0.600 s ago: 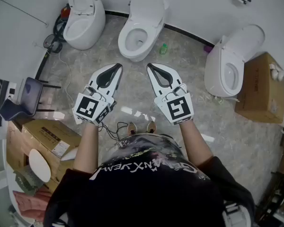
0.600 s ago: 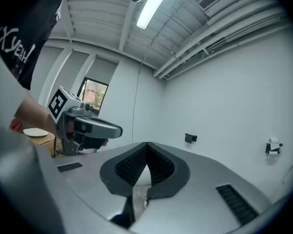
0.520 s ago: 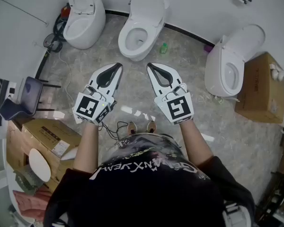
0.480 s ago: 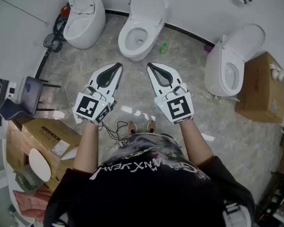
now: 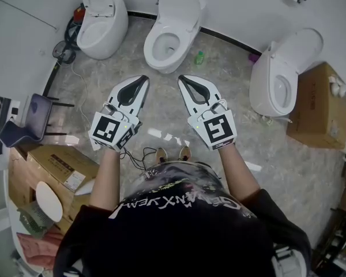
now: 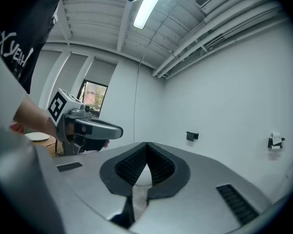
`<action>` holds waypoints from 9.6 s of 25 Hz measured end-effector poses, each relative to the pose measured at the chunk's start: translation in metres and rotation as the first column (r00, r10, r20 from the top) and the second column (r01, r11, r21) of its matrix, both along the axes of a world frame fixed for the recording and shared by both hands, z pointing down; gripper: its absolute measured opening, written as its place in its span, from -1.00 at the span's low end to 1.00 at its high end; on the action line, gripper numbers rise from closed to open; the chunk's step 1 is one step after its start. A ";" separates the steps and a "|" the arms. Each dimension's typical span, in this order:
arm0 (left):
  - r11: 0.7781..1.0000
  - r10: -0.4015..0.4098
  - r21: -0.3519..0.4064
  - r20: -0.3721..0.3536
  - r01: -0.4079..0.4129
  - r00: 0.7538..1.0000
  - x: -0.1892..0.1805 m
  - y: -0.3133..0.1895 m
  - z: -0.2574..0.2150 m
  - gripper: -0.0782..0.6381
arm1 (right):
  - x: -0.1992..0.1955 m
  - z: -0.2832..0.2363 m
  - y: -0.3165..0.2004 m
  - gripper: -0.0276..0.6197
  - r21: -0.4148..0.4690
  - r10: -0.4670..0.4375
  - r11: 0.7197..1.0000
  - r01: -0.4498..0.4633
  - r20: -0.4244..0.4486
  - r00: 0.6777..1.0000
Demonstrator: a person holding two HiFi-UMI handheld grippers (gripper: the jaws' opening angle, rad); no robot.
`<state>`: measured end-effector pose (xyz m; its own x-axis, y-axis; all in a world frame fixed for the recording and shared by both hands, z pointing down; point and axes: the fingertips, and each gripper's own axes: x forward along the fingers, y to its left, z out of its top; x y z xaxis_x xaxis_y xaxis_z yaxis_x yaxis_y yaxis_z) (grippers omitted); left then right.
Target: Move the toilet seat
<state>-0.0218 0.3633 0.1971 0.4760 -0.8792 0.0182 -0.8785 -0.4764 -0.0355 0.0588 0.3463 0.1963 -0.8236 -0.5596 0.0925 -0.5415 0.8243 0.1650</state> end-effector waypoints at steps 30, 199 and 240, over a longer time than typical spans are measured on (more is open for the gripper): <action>0.999 0.039 -0.017 -0.003 -0.039 0.999 0.004 0.004 0.010 -0.34 | -0.004 0.005 0.007 -0.49 -0.054 -0.017 0.998 0.017 0.003 1.000; 0.645 -0.763 -0.764 -0.645 0.023 -0.041 -0.163 -0.400 0.733 -0.06 | -0.099 0.731 -0.440 -0.04 -0.993 0.834 0.085 0.088 0.119 0.539; 0.788 -0.613 -0.612 -0.790 -0.063 0.009 -0.149 -0.469 0.502 -0.52 | -0.083 0.538 -0.487 -0.47 -0.986 0.861 0.086 0.144 0.146 0.487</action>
<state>-0.1713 -0.1053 0.6994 0.0778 -0.9837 0.1619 -0.0130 0.1613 0.9868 -0.0246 -0.1410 0.7338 -0.5611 -0.7110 0.4238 -0.2873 -0.3129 -0.9053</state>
